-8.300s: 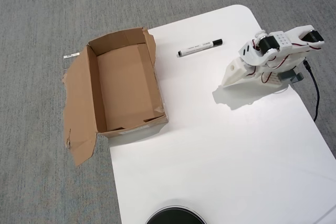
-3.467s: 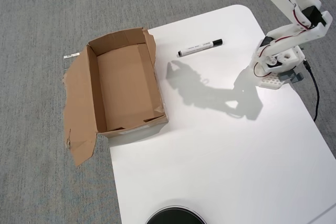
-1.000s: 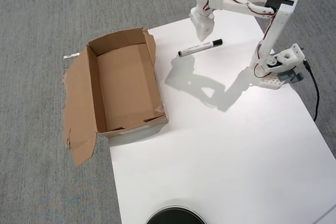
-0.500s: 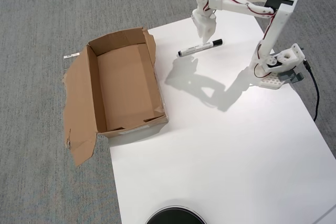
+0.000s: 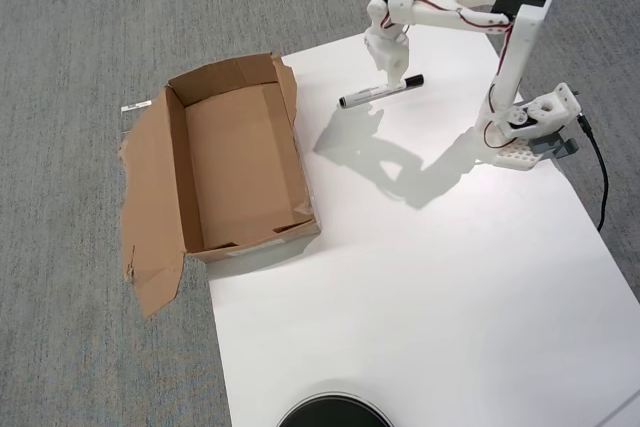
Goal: Grasp a pen and put it in the box.
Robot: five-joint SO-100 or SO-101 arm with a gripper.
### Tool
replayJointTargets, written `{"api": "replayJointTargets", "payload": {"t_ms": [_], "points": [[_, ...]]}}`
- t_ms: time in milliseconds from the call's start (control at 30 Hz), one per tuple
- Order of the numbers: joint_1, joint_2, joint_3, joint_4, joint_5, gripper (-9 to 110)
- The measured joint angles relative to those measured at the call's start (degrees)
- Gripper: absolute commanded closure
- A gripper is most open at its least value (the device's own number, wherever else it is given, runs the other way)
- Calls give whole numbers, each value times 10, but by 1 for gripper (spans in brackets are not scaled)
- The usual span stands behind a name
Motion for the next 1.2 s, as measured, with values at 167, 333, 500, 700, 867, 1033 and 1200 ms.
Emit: {"api": "replayJointTargets", "payload": {"t_ms": [167, 333, 500, 700, 867, 1033, 1200], "points": [[0, -29, 0, 0, 0, 81], [0, -54, 0, 0, 0, 81], [-1, -73, 0, 0, 0, 81], [-1, -93, 0, -1, 0, 81], [-1, -106, 0, -3, 0, 81], [4, -127, -5, -1, 1, 81], [4, -138, -7, -1, 1, 81]]}}
